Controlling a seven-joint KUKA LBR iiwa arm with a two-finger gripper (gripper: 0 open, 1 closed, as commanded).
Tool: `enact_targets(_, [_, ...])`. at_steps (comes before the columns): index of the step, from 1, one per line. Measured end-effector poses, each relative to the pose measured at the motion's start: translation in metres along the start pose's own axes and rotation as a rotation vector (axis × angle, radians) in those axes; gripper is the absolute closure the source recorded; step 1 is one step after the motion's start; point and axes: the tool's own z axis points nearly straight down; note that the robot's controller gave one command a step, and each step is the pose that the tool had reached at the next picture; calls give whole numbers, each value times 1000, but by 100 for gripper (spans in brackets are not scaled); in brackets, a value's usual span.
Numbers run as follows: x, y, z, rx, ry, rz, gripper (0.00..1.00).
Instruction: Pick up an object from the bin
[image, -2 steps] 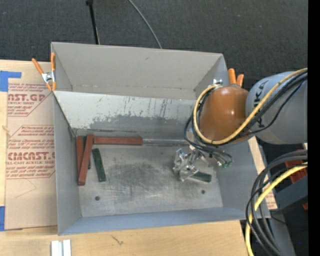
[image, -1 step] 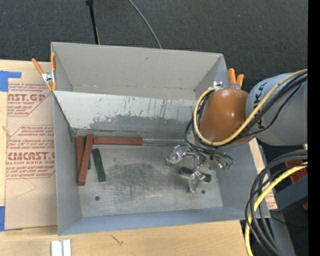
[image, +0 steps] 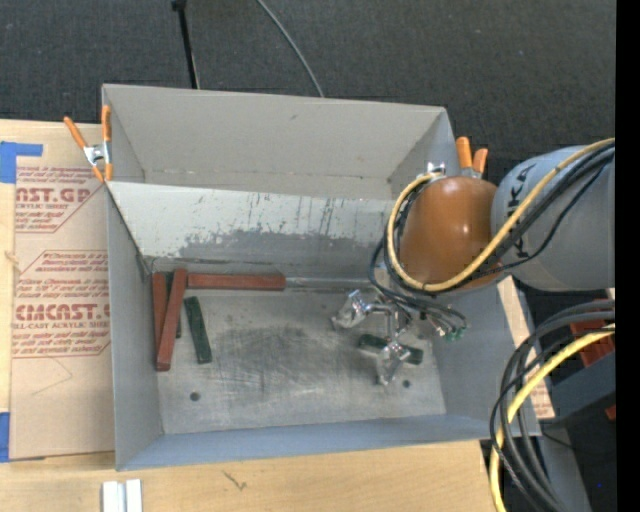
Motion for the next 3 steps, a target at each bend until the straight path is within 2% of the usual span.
enact_targets(1, [16, -65, -2, 5, -12, -100, 100])
enact_targets(2, [16, -65, -2, 5, -12, -100, 100])
enact_targets(3, [43, -49, -163, 0, -4, -134, 100])
